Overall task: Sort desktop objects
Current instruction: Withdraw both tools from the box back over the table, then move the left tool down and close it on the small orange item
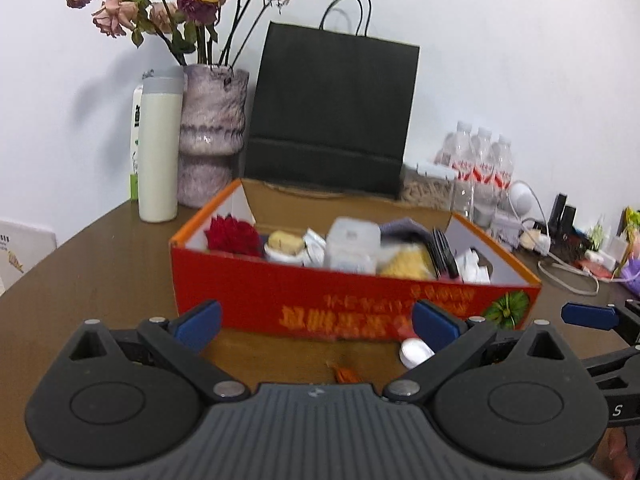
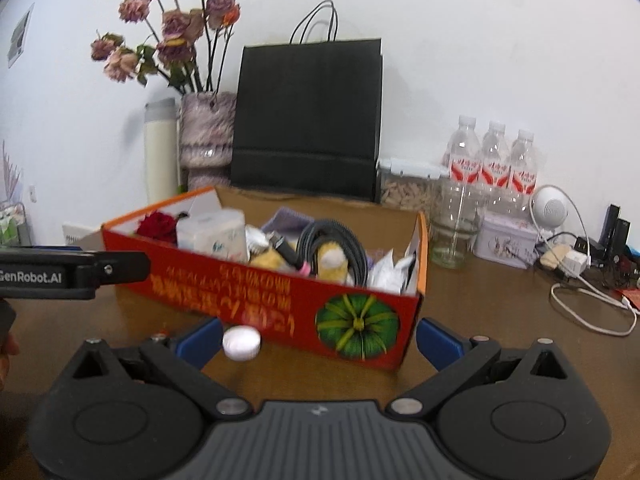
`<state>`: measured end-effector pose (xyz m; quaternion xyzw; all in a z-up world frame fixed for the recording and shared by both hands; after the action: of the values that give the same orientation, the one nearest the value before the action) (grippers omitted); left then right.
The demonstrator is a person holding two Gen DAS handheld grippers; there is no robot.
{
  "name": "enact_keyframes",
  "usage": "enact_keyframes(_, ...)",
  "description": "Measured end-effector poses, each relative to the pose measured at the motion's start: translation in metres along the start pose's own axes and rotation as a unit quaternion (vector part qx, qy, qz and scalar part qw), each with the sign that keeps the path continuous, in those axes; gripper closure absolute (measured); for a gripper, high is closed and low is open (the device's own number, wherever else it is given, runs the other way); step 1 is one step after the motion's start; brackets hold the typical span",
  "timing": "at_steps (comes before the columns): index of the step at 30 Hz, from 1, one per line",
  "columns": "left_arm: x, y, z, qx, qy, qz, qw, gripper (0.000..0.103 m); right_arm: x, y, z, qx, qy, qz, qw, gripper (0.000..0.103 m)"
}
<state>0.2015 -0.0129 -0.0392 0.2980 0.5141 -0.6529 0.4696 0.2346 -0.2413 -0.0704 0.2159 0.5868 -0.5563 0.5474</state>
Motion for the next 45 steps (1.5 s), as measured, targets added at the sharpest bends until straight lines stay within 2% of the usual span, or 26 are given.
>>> enact_keyframes(6,0.016,-0.002,0.011,-0.008,-0.001,-0.033,0.9994,0.000,0.011,-0.008,0.005,-0.021,0.007,-0.029,0.999,0.000)
enact_keyframes(16,0.029,0.003,0.023,-0.035,-0.002,-0.065,0.9973,0.000,0.031,-0.009,0.021,-0.024,0.021,-0.083,0.996,0.000)
enact_keyframes(28,0.034,0.020,0.028,-0.044,0.005,-0.097,0.9943,0.000,0.041,-0.006,0.032,-0.017,0.035,-0.104,0.994,0.000)
enact_keyframes(33,0.032,0.029,0.025,-0.057,0.006,-0.093,0.9940,0.001,0.041,-0.005,0.032,-0.018,0.034,-0.106,0.994,0.000)
enact_keyframes(34,0.032,0.031,0.025,-0.059,0.006,-0.094,0.9938,0.003,0.041,-0.005,0.032,-0.018,0.034,-0.106,0.994,0.000)
enact_keyframes(36,0.032,0.036,0.024,-0.062,0.008,-0.104,0.9926,0.019,0.041,-0.006,0.032,-0.018,0.035,-0.106,0.994,0.000)
enact_keyframes(38,0.032,0.038,0.023,-0.066,0.012,-0.108,0.9919,0.031,0.041,-0.006,0.032,-0.019,0.036,-0.107,0.993,0.000)
enact_keyframes(39,0.032,0.038,0.024,-0.068,0.015,-0.107,0.9919,0.050,0.041,-0.006,0.032,-0.019,0.036,-0.107,0.993,0.000)
enact_keyframes(40,0.032,0.038,0.025,-0.073,0.022,-0.104,0.9917,0.057,0.041,-0.006,0.032,-0.020,0.036,-0.106,0.993,0.000)
enact_keyframes(41,0.032,0.038,0.025,-0.076,0.026,-0.103,0.9914,0.071,0.041,-0.006,0.032,-0.020,0.036,-0.106,0.993,0.000)
enact_keyframes(42,0.032,0.039,0.025,-0.077,0.028,-0.103,0.9913,0.079,0.041,-0.006,0.032,-0.020,0.036,-0.106,0.994,0.000)
enact_keyframes(45,0.032,0.039,0.026,-0.073,0.031,-0.104,0.9915,0.084,0.041,-0.006,0.032,-0.020,0.036,-0.106,0.994,0.000)
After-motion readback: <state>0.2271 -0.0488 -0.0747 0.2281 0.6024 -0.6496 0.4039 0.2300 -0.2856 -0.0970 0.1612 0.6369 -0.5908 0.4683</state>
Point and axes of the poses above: each gripper's, at about its wrist camera, not at the fingertips, and y roughly the way its jaws point, z to its right, x to its underside, the point moved 3 cm from there along y, roughly the way its jaws point, and after that the axes turned 11 degrees about -y, right-handed, at the moved point
